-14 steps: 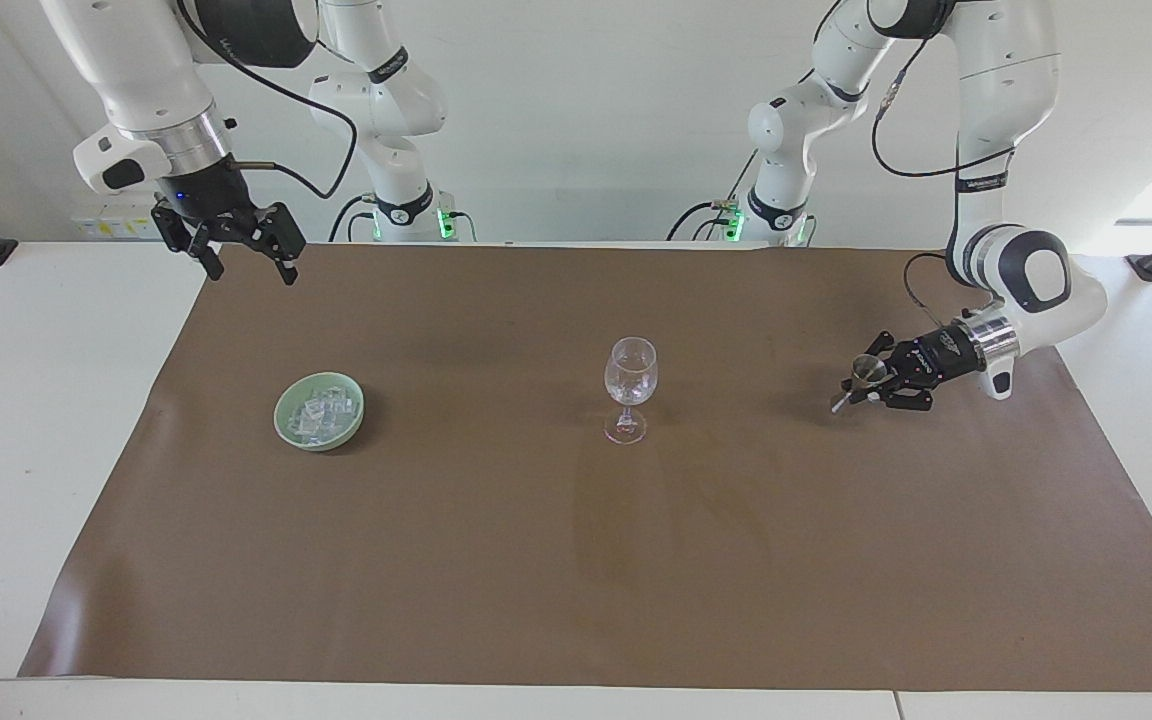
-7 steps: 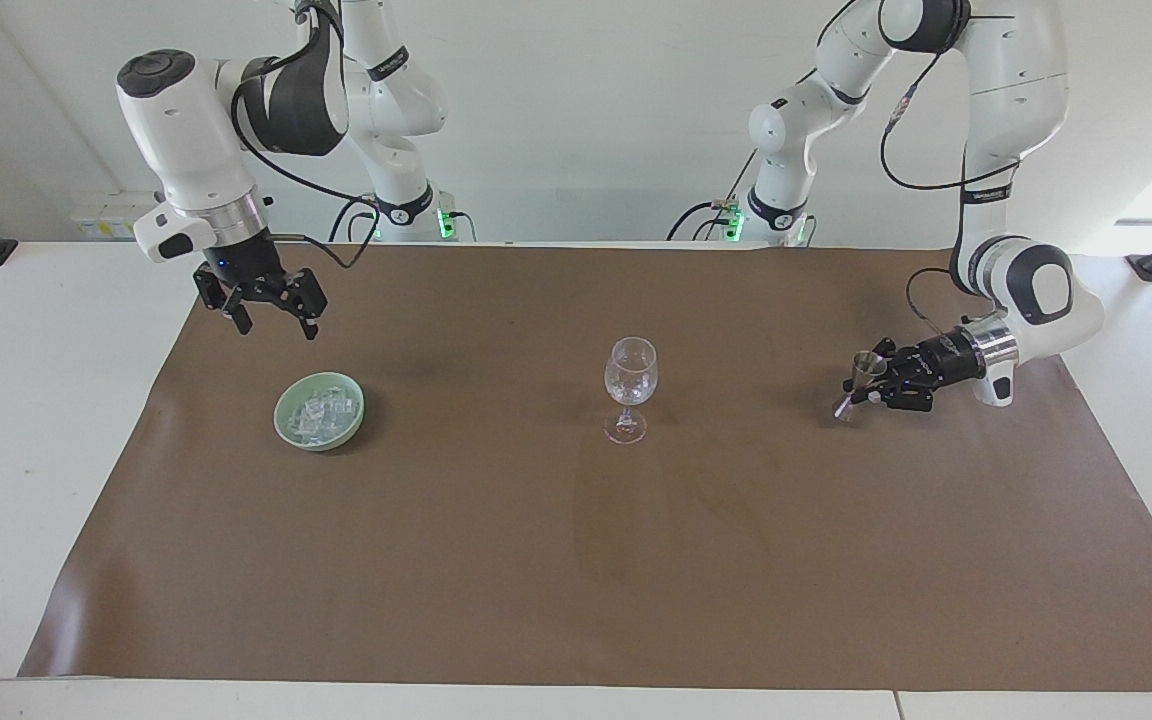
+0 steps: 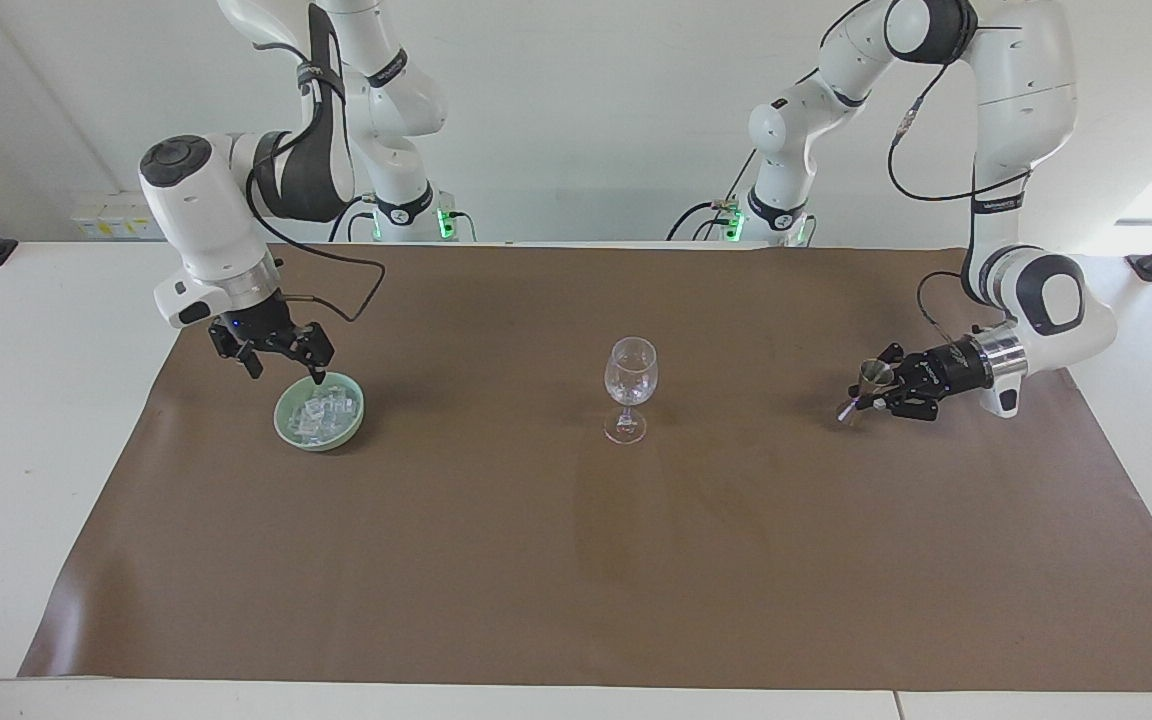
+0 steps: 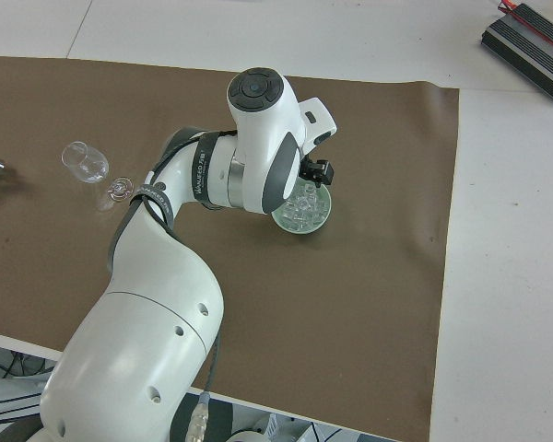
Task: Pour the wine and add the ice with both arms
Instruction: 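Reach the right gripper to the green ice cup and close on it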
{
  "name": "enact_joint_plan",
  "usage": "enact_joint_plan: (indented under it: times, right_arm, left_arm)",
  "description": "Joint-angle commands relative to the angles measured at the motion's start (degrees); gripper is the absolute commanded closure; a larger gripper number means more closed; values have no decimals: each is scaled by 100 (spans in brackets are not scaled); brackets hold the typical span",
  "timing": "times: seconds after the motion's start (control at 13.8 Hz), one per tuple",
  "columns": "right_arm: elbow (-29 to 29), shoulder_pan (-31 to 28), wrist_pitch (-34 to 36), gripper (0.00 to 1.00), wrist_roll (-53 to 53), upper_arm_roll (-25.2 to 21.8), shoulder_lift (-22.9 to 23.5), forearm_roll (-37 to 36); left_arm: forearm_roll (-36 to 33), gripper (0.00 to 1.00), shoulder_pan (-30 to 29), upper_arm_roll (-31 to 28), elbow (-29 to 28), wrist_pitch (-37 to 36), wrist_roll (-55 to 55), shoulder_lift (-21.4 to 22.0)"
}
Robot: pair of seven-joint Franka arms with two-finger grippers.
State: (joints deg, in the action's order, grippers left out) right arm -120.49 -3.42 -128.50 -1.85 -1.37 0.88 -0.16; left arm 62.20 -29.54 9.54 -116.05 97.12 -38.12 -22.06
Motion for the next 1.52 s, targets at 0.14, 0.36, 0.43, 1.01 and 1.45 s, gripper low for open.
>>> enact_joint_plan:
  times: [0.14, 0.36, 0.43, 1.01, 1.45]
  right_arm:
    - [-308, -133, -605, 0, 167, 49, 368, -502]
    - [-764, -159, -1316, 0, 211, 49, 386, -520]
    - [-791, -159, -1379, 0, 307, 49, 386, -520]
    - [-783, -71, -1291, 37, 369, 58, 369, -713]
    - [-783, 87, -1274, 37, 299, 67, 369, -713]
  left_arm:
    - [-402, 100, -201, 65, 302, -281, -213, -316]
    - [-455, 100, -272, 65, 320, -316, -204, -360]
    - [-498, 100, -324, 65, 329, -316, -204, -369]
    - [-508, 99, -351, 83, 311, -264, -143, -439]
    - [-508, 72, -333, 83, 311, -237, -152, -439]
